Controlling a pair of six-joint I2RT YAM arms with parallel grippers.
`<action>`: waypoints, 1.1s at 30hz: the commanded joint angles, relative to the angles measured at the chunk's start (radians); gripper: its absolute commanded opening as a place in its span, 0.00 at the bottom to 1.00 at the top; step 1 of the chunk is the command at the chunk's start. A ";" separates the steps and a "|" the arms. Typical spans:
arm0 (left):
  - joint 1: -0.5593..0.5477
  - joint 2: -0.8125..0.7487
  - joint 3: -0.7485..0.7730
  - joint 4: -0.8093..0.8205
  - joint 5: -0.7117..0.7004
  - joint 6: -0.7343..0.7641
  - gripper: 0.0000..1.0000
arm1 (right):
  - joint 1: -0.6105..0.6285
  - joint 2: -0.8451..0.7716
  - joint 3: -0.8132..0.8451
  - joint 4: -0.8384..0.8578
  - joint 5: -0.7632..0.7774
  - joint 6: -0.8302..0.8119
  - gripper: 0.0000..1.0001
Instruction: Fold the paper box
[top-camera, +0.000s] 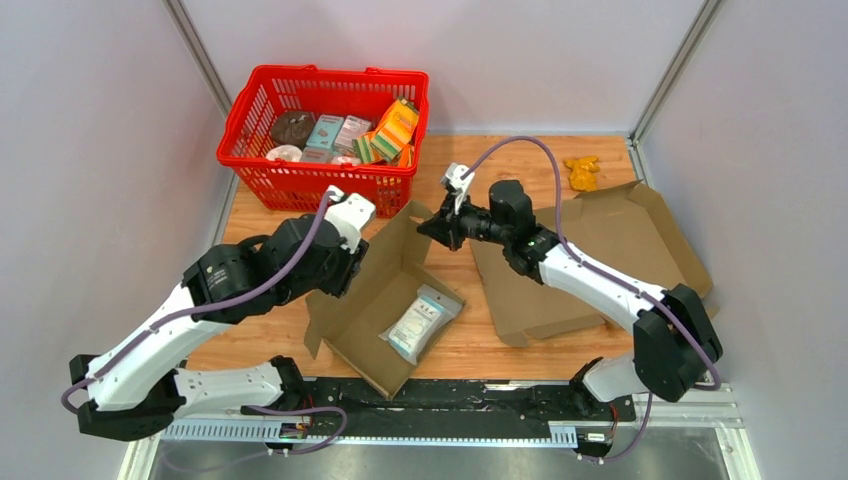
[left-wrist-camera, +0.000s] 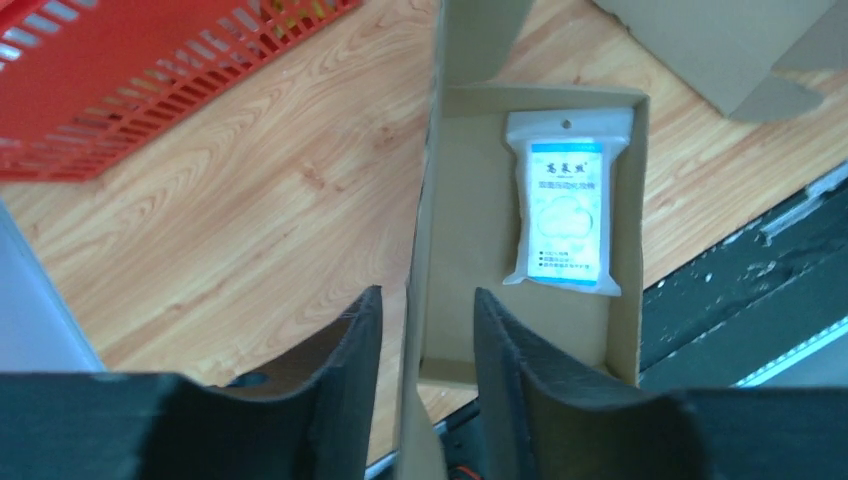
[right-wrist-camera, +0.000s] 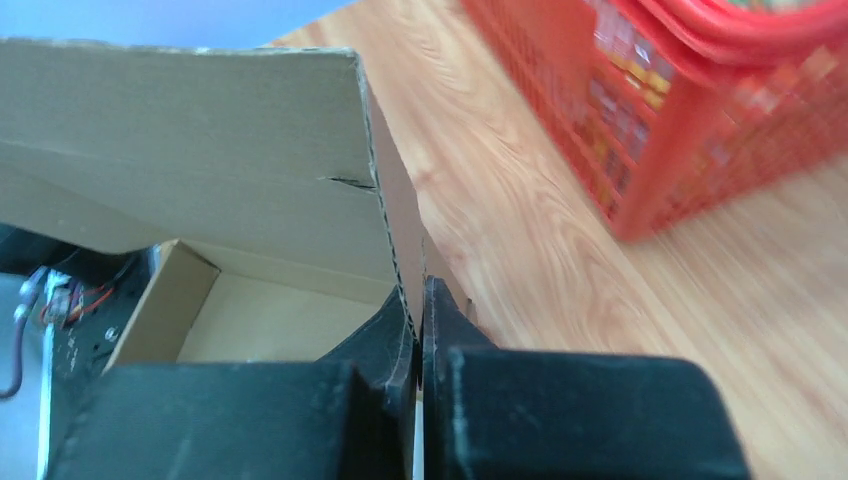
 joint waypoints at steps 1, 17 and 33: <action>0.004 -0.095 -0.013 0.051 -0.149 -0.073 0.51 | -0.038 -0.133 -0.071 0.001 0.290 0.118 0.00; 0.235 -0.159 -0.199 0.128 -0.194 -0.147 0.59 | -0.070 -0.276 -0.072 -0.297 0.582 0.230 0.00; 0.511 -0.069 -0.403 0.527 0.021 0.019 0.61 | -0.073 -0.282 -0.065 -0.297 0.544 0.215 0.00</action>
